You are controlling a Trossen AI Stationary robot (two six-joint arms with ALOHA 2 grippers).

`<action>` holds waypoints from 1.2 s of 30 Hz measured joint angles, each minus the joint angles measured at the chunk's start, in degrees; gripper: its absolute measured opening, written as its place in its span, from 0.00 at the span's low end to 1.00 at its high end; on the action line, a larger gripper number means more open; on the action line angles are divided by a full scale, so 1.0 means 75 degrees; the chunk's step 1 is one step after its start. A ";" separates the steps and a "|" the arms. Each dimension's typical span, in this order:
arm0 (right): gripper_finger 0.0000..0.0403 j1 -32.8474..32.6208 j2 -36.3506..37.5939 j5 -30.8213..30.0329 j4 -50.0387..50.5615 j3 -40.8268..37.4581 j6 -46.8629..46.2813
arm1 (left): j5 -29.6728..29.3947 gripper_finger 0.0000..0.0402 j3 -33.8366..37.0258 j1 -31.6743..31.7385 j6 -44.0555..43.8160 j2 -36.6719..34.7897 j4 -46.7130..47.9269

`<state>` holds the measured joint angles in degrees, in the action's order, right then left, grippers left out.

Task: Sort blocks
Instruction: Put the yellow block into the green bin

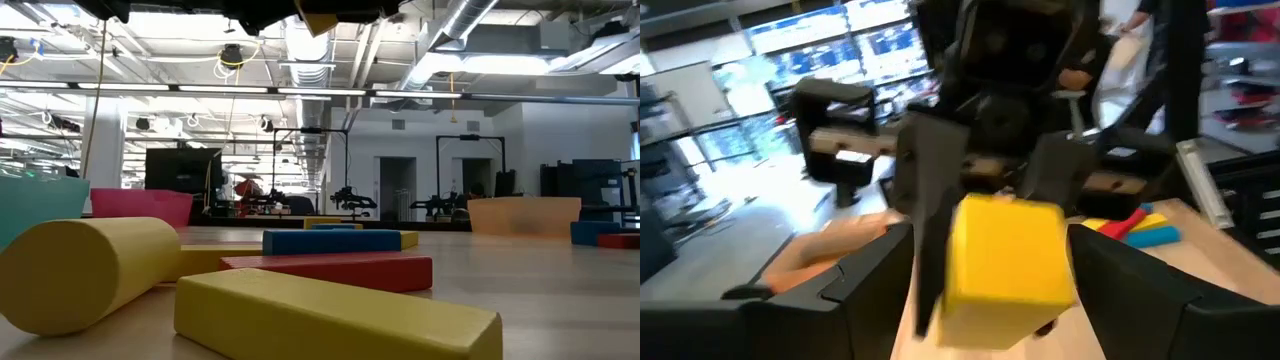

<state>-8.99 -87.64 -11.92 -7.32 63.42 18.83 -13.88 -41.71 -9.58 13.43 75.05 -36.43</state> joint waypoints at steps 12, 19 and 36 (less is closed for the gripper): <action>0.28 0.0009 0.0005 -0.0055 0.0042 -0.0005 -0.0112 | -0.0090 0.33 0.0001 -0.0077 0.0480 0.0000 -0.0027; 0.28 0.0023 0.0006 -0.0029 0.0144 -0.0003 -0.0174 | -0.0445 0.33 0.0002 -0.0319 0.0889 0.0012 -0.0051; 0.88 0.0427 0.0009 -0.0910 0.2089 -0.0009 -0.2172 | -0.0779 0.33 -0.0455 -0.0642 0.1322 -0.0758 0.2281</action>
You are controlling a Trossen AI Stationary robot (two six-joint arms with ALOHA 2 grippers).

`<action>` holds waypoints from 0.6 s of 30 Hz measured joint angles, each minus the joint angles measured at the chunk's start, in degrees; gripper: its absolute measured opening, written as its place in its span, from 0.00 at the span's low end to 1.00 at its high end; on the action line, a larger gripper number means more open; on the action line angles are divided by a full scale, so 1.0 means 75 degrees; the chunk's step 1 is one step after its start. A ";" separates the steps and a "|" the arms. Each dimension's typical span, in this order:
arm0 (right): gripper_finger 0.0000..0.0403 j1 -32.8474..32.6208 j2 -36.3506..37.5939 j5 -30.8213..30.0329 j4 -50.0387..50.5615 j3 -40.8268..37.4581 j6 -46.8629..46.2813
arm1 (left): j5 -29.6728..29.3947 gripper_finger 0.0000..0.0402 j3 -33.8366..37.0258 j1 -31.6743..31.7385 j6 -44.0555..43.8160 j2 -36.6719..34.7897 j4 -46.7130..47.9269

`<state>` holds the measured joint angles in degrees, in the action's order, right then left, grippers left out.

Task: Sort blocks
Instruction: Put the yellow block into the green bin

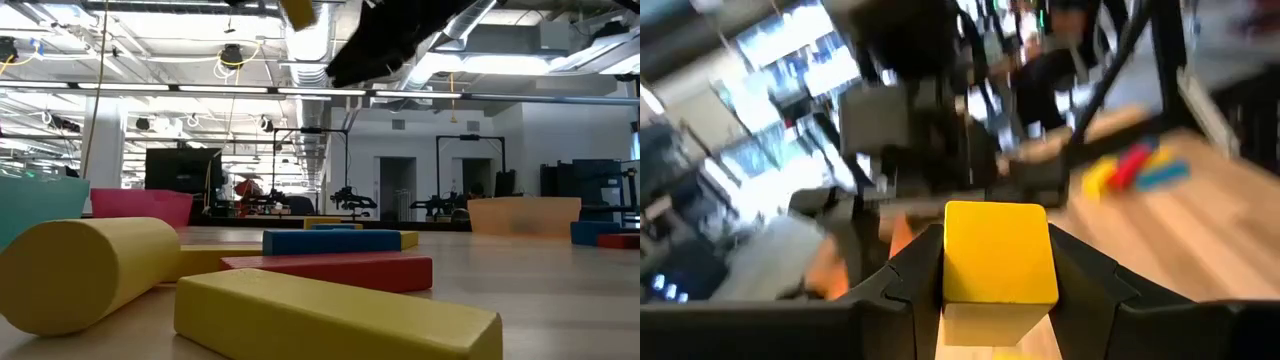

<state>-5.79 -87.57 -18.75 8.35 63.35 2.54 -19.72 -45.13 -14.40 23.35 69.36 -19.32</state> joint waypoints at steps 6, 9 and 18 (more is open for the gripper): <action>0.84 -0.0074 0.0000 0.0006 0.0448 0.0000 -0.0145 | -0.0395 0.33 -0.0940 -0.0244 -0.0781 -0.0426 0.3460; 0.81 -0.0123 -0.0003 0.0009 0.0567 0.0000 -0.0147 | -0.0472 0.33 -0.1453 -0.0372 -0.1496 -0.0501 0.5326; 0.79 -0.0234 -0.0003 0.0018 0.0734 0.0000 -0.0133 | -0.0318 0.33 -0.2071 -0.0589 -0.4242 -0.0501 0.9924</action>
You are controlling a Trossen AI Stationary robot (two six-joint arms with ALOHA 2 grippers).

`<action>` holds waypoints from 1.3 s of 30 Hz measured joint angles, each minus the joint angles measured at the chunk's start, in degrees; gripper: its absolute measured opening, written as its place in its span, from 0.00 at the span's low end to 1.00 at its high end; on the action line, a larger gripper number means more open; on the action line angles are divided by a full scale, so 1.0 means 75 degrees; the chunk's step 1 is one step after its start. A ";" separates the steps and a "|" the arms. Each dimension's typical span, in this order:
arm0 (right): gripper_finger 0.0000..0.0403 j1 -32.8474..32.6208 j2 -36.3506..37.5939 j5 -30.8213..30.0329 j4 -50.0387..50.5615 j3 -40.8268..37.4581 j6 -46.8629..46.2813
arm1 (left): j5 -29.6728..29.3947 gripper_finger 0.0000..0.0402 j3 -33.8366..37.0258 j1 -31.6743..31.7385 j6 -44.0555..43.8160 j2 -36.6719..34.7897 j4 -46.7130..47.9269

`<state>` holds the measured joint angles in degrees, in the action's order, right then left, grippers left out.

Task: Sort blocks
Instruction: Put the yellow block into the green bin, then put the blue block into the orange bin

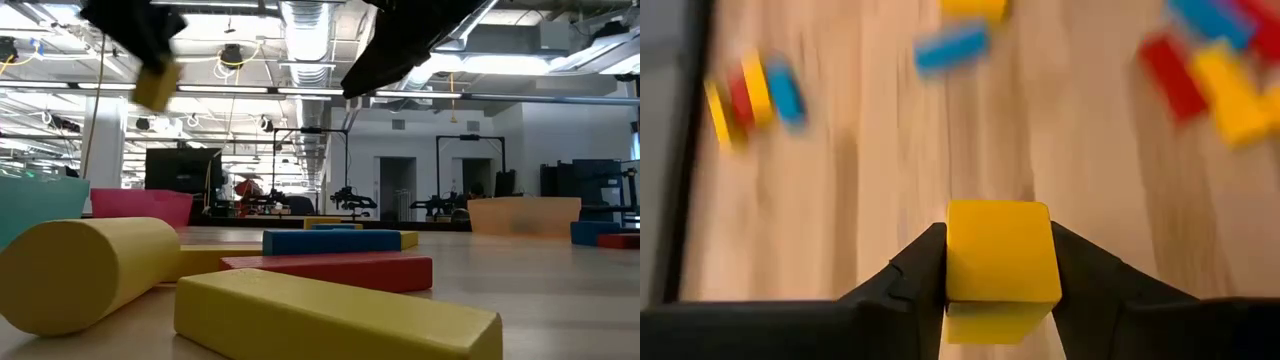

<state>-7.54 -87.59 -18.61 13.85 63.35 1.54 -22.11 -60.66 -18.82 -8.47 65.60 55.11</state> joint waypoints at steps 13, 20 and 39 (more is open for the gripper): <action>0.79 -0.0048 0.0000 0.0013 0.0111 0.0000 0.0052 | 0.1707 0.33 0.0242 -0.0535 -0.2807 0.0012 0.2760; 0.79 -0.0237 0.0000 0.0026 0.0143 0.0000 0.0082 | 0.2155 0.33 0.1450 -0.0604 -0.3394 0.0015 0.2652; 0.79 -0.0345 -0.0003 0.0023 0.0313 0.0000 0.0054 | 0.2425 0.50 0.2177 -0.0602 -0.3707 0.0015 0.2110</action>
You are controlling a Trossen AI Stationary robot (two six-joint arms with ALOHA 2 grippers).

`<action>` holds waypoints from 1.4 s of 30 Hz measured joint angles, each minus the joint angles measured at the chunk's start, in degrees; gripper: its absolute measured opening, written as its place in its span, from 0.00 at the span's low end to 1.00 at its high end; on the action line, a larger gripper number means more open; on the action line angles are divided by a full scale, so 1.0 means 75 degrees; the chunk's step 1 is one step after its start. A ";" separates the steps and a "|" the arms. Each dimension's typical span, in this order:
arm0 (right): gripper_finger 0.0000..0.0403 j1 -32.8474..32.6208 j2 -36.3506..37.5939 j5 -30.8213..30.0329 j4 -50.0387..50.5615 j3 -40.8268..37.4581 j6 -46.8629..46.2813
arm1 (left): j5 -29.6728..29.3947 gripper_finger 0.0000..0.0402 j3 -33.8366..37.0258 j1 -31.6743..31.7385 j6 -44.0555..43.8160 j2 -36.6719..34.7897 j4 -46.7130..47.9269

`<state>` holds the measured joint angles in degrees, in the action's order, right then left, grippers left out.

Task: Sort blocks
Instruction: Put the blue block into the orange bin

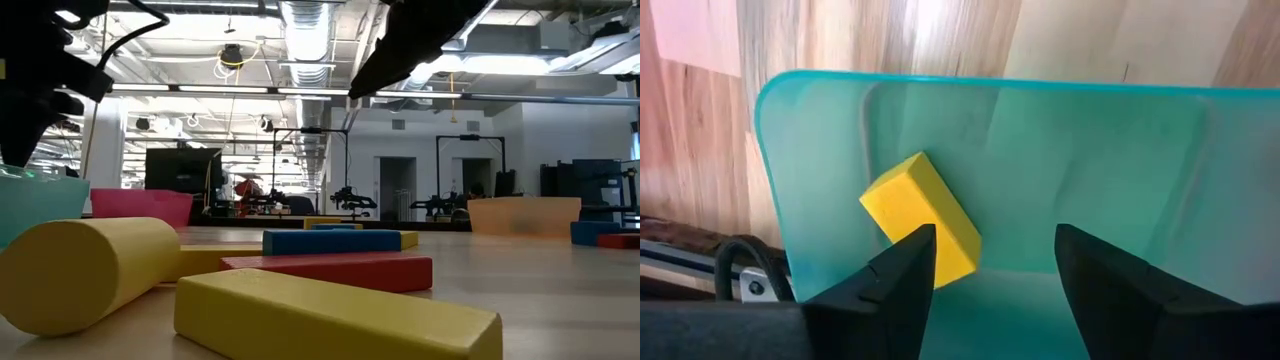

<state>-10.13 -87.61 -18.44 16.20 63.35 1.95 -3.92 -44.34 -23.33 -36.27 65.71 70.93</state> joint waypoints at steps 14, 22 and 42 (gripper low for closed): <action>0.79 -0.0287 0.0000 0.0087 0.0338 0.0000 -0.0005 | -0.1009 0.51 -0.1227 -0.0206 0.1420 -0.0009 -0.2429; 0.79 -0.0974 0.0000 0.0735 0.0496 0.0000 -0.0060 | -0.0913 0.51 -0.1338 -0.0878 0.3141 -0.0009 -0.5352; 0.79 -0.2416 -0.1015 0.1492 -0.0040 0.0002 -0.0954 | -0.0402 0.51 0.0992 -0.1189 0.2451 0.0003 -0.9084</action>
<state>-28.25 -95.23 -7.24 15.90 63.37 -5.20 -6.93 -36.89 -32.25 -17.89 65.73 2.81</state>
